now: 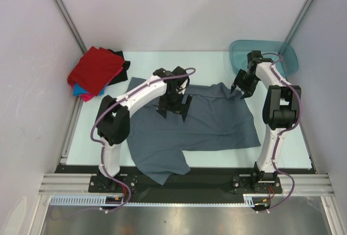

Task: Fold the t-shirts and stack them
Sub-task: Flatten the tshirt out

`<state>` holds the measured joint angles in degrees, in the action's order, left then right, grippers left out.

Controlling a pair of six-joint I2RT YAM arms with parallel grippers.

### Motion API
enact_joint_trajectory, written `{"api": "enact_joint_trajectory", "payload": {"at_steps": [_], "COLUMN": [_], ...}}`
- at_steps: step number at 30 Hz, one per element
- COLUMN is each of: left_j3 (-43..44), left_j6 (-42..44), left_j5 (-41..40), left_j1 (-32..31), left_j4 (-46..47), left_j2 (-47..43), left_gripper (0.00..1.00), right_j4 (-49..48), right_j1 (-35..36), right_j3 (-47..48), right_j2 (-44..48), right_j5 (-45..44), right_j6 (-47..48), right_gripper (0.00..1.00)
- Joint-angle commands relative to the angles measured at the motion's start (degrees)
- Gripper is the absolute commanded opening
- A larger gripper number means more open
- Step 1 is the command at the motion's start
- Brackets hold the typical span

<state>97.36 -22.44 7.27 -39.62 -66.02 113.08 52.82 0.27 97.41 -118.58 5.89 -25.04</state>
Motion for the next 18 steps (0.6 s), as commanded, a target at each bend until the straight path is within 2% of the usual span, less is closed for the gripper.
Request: {"api": "enact_joint_trajectory", "payload": {"at_steps": [1, 3, 4, 10, 18], "left_j3": [8.6, 9.8, 9.7, 9.6, 10.7], "left_j6": [0.9, 1.3, 1.4, 1.9, 1.5], "left_j5": [0.9, 0.8, 1.2, 3.1, 5.0], "left_j1": [1.4, 1.8, 2.0, 2.4, 4.0], "left_j4": [-2.1, -3.0, -2.9, -3.0, -0.7], "left_j2": [1.2, 1.6, 1.8, 3.0, 5.0], "left_gripper": [1.00, 1.00, 1.00, 1.00, 1.00], "right_j4": [-4.8, -4.7, -4.7, -5.7, -2.3], "right_j1": [-1.8, -2.9, -3.2, -3.6, -3.5], "right_j3": [5.2, 8.1, 8.8, 12.2, 11.5], "right_j2": [-1.6, -4.2, -5.1, -8.8, -8.3], "right_j5": [10.4, 12.9, 15.0, 18.1, 14.2], "right_j6": [-1.7, -2.6, -3.1, -4.9, -3.2], "right_gripper": [0.62, 0.58, 0.51, 0.46, 0.55]}}
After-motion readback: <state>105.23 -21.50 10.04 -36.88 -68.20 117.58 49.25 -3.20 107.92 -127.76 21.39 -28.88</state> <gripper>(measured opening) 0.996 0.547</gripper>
